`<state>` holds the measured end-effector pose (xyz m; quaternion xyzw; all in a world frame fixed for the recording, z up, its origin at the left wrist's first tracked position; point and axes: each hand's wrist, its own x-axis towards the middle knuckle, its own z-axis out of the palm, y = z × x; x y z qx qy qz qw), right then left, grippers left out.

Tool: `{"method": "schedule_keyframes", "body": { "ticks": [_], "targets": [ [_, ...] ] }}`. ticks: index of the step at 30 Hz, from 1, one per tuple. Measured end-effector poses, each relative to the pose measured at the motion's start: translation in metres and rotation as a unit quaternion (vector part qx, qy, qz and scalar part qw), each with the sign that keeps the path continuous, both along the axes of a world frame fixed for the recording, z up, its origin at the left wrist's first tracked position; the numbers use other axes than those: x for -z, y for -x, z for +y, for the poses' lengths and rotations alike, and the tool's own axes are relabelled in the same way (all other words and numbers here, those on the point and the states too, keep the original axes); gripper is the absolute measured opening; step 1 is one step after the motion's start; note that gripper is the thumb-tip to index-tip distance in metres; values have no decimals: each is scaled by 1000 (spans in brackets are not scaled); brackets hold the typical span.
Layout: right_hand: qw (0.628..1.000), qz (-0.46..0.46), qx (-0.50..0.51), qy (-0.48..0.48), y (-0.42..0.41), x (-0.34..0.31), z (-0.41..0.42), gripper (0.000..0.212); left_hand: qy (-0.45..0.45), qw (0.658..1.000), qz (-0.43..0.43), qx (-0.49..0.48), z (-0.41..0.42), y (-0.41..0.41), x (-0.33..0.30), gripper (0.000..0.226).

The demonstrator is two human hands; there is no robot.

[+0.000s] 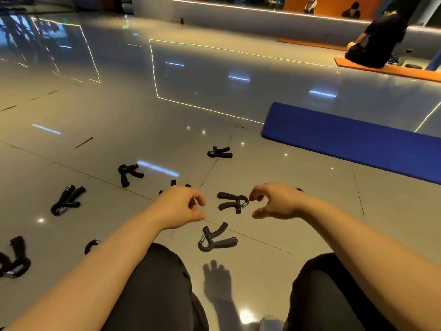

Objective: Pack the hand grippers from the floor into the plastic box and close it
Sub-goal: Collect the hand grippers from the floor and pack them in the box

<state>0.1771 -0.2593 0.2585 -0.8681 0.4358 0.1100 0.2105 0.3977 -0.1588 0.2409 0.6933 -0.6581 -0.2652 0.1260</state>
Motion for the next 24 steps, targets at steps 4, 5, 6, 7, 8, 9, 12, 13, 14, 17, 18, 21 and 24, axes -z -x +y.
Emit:
{"method": "schedule_keyframes", "body": {
  "ticks": [4, 5, 6, 7, 8, 9, 12, 13, 14, 17, 18, 21, 24],
  "targets": [
    [997, 43, -29, 57, -23, 14, -40, 48, 0, 990, -100, 102, -39, 7, 20, 39],
    [997, 43, -39, 43, -29, 26, -45, 49, -3, 986, -114, 119, -48, 8, 29, 41],
    [997, 53, -61, 18, -35, 41, -48, 52, -14, 981, -134, 139, -56, 8, 39, 43],
    [991, 87, -98, -9, -40, 57, -51, 55, -34, 972, -164, 165, -64, 7, 51, 45],
    [980, 139, -142, -31, -46, 72, -55, 59, -61, 958, -203, 193, -71, 6, 64, 45],
    [966, 183, -179, -41, -50, 84, -61, 61, -86, 940, -244, 223, -78, 6, 78, 45],
    [967, 160, -194, -35, -57, 108, -92, 59, -91, 888, -350, 286, -100, 6, 124, 40],
    [973, 133, -185, -27, -57, 119, -103, 57, -89, 883, -357, 292, -106, 8, 141, 40],
    [979, 110, -172, -16, -56, 134, -112, 55, -88, 885, -354, 291, -112, 11, 159, 40],
    [984, 110, -137, -24, -44, 194, -124, 49, -104, 901, -319, 276, -118, 23, 217, 44],
    [981, 130, -133, -47, -37, 216, -124, 48, -88, 904, -312, 279, -117, 24, 236, 48],
    [968, 178, -137, -116, -14, 271, -111, 58, -36, 921, -280, 268, -115, 10, 285, 60],
    [963, 179, -135, -153, 3, 314, -100, 67, -37, 933, -280, 224, -109, -8, 336, 69]
  ]
}}
